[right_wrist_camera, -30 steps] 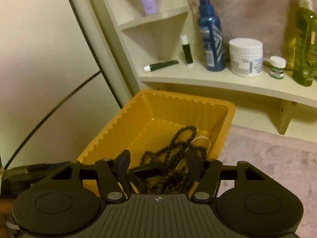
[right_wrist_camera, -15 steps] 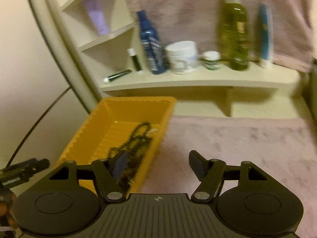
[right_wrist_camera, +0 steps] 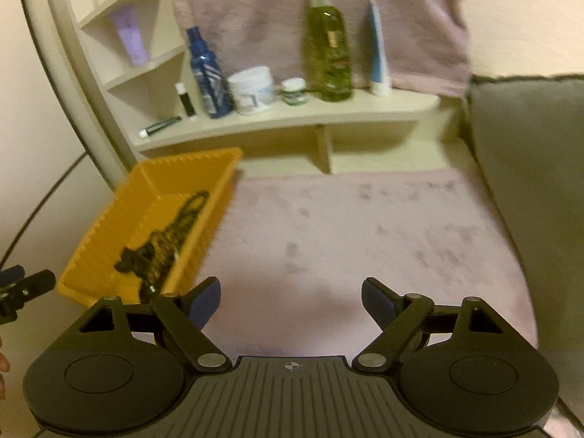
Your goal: Organize jewelry
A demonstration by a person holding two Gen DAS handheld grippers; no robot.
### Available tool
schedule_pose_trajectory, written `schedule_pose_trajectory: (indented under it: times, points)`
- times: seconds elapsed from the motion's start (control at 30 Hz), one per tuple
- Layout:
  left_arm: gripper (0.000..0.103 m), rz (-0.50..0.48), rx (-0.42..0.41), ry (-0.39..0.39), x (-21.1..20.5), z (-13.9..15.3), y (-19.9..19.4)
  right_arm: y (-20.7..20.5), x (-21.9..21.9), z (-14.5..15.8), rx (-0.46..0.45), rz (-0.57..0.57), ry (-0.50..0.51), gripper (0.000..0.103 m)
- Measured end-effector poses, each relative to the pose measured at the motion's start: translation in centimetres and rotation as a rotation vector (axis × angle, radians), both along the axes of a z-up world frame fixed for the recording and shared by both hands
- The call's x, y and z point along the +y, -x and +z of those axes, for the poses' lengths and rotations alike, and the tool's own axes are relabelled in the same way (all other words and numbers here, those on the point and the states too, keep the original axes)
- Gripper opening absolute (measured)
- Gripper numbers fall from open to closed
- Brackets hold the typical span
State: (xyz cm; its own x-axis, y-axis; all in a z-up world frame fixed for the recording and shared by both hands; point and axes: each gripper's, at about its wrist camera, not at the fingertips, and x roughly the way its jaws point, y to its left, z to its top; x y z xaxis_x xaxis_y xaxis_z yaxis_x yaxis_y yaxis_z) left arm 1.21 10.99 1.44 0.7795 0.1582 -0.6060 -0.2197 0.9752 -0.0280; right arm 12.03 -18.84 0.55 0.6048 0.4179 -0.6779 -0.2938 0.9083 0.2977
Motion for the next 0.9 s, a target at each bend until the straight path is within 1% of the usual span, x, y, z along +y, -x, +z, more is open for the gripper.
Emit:
schedule_pose_trajectory:
  times: [0.1,0.3,0.6,0.9]
  points:
    - [0.102,-0.020,0.032,0.024,-1.0,-0.3,0.7,1.4,-1.2,-0.4,0.022,-0.024,0.016,0.084]
    - [0.102,-0.036,0.089,0.037,-3.3,-0.8,1.4,3.8,-2.7,-0.4,0.052,-0.043,0.029,0.084]
    - [0.102,-0.069,0.121,0.021,-6.5,-0.5,2.5,6.7,-3.5,-0.1,0.049,-0.022,0.013,0.084]
    - [0.102,-0.056,0.141,0.001,-8.3,0.0,2.9,8.2,-2.9,0.0,0.039,0.016,0.016,0.084]
